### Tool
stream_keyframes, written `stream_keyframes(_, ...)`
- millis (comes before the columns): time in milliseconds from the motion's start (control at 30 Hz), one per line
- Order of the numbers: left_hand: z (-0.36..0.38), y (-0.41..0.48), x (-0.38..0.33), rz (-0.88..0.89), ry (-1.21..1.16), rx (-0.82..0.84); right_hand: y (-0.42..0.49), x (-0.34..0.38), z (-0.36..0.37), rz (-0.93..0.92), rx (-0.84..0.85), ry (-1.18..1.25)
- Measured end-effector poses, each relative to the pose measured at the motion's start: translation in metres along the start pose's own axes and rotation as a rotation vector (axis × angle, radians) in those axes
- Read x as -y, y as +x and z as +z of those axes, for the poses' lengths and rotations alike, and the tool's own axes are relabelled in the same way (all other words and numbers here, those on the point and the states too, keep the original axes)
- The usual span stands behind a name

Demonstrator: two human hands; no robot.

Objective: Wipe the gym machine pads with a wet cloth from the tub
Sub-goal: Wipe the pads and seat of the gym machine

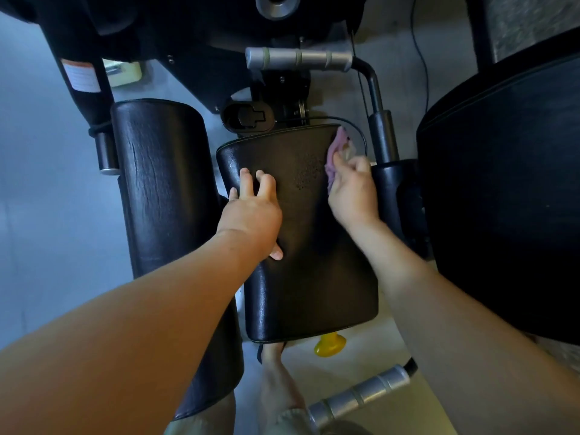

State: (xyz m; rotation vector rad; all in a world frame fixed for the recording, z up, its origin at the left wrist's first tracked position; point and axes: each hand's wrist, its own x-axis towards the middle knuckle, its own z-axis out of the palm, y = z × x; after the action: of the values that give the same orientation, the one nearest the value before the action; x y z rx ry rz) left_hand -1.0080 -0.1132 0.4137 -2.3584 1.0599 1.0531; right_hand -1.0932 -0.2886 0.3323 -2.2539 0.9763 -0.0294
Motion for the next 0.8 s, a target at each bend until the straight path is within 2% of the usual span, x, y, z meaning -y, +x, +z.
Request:
stream_keyframes(100, 0.0, 0.0, -0.001, -0.009, 0.0, 0.013, -0.003, -0.001, -0.002, -0.139, -0.009, -0.1)
stream_keyframes(200, 0.002, 0.001, 0.0, 0.007, 0.03, 0.006, 0.039, 0.019, -0.007, -0.067, -0.116, -0.114)
stream_keyframes(267, 0.002, 0.001, 0.001, 0.005, 0.033, 0.006, 0.065, 0.019, -0.009, -0.046, -0.119, -0.11)
stream_keyframes(333, 0.001, 0.001, 0.0, -0.001, 0.032, 0.015, 0.069, 0.017, -0.003, -0.125, -0.117, -0.106)
stream_keyframes(367, 0.001, 0.001, 0.0, -0.002, 0.035, 0.016, 0.06, 0.017, -0.002, -0.156, -0.053, -0.11)
stream_keyframes(467, 0.001, 0.001, 0.0, 0.0, 0.038, 0.01, 0.014, 0.004, -0.004, -0.409, 0.044, -0.112)
stream_keyframes(567, 0.001, 0.0, 0.0, 0.004, 0.034, 0.012, 0.0, -0.009, -0.008, -0.565, 0.116, -0.197)
stream_keyframes(633, 0.001, 0.0, 0.0, 0.009, 0.031, 0.006, 0.021, -0.005, -0.01, -0.515, 0.106, -0.199)
stream_keyframes(800, 0.0, -0.002, 0.0, -0.004, 0.018, 0.004, 0.056, 0.025, -0.008, -0.352, -0.054, -0.112)
